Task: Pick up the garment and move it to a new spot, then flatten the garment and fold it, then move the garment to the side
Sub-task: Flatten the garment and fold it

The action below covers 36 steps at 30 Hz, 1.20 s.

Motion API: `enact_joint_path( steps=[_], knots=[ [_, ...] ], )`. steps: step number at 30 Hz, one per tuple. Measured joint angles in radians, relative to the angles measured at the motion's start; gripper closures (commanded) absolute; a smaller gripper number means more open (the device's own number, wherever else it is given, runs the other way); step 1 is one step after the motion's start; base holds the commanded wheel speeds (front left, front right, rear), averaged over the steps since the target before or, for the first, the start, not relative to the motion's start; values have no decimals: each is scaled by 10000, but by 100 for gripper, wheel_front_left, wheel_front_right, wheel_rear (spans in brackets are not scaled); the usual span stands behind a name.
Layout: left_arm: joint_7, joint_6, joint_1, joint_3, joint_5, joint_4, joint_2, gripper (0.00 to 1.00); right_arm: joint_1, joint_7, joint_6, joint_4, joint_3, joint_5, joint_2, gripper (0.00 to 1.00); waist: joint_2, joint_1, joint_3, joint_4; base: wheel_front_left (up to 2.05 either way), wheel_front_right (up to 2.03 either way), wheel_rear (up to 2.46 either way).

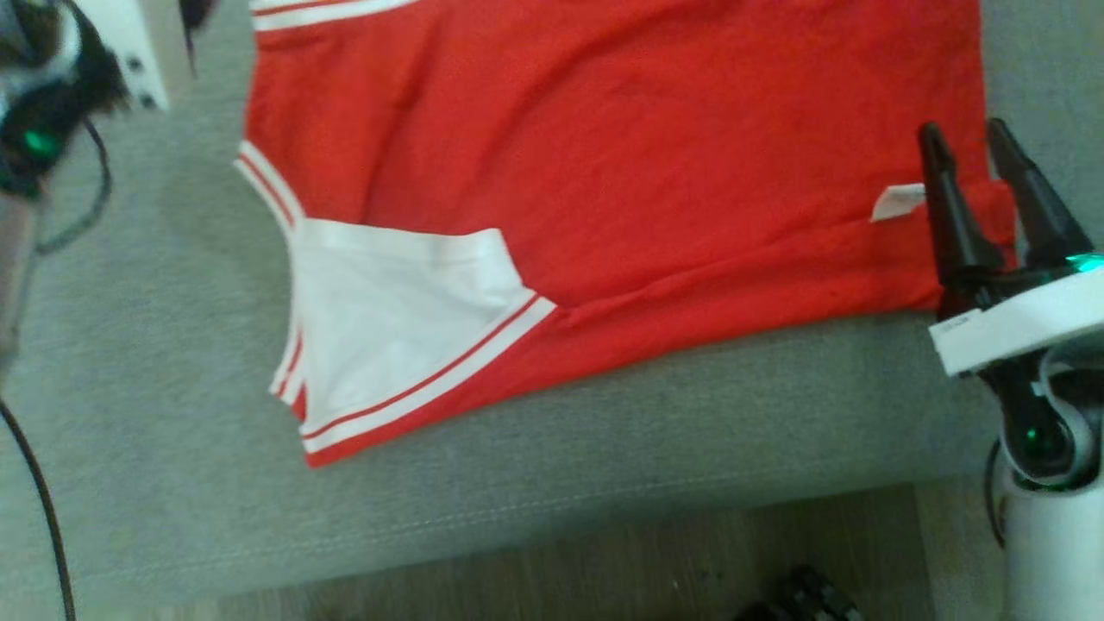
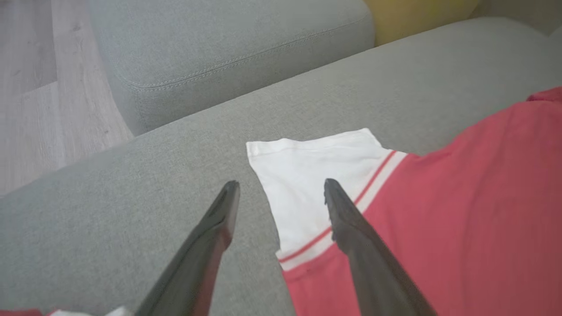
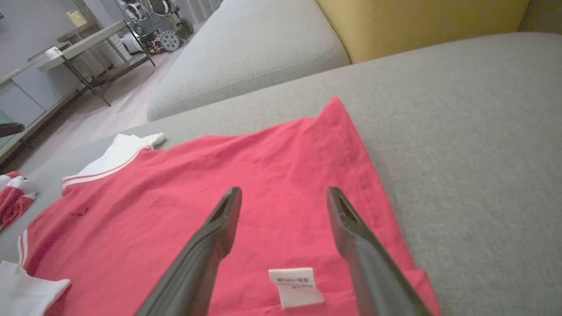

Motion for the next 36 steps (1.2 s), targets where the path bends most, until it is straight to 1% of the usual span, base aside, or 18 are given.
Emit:
enact_joint_path(
  steps=[5,11,14,19,27,28,29,30,33,36],
  knots=[
    [-25,-113,-1453,-395,537,1590,36,0,-91,-366,0,408,337,178,40,0,0,0,505,-610,0,0,0],
    [-29,-171,-2247,-844,742,3030,73,0,-346,-683,0,752,579,213,125,0,0,0,926,-1280,0,0,0],
    [-132,-174,-2615,-1156,1214,3480,360,0,-518,-874,0,844,771,272,159,0,0,0,1108,-1577,0,0,0],
    [-247,-174,-3110,-1367,1475,4082,750,0,-545,-1097,0,1045,853,368,180,0,0,-1,1369,-1972,0,0,0],
    [-90,-176,-3479,-1685,1446,4573,830,0,-644,-1277,0,1252,888,445,222,0,0,-1,1548,-2247,0,0,0],
    [-82,-176,-3511,-1753,1409,4589,849,43,-658,-1275,0,1266,897,445,222,0,0,-1,1548,-2270,0,0,0],
    [-82,-176,-3517,-1827,1331,4594,871,79,-688,-1275,0,1264,917,445,221,0,0,-2,1548,-2291,0,0,0],
    [-58,-211,-3516,-1921,1220,4592,884,100,-738,-1271,0,1252,943,445,215,0,0,-2,1545,-2312,0,0,0],
    [-21,-245,-3515,-2173,886,4552,888,100,-1056,-1043,0,1116,1074,456,102,0,0,-2,1500,-2327,0,0,0],
    [-174,-244,-3492,-2343,623,4537,941,100,-1734,-198,0,1014,1060,460,-136,0,0,-1,1411,-2297,0,0,0]
  ],
)
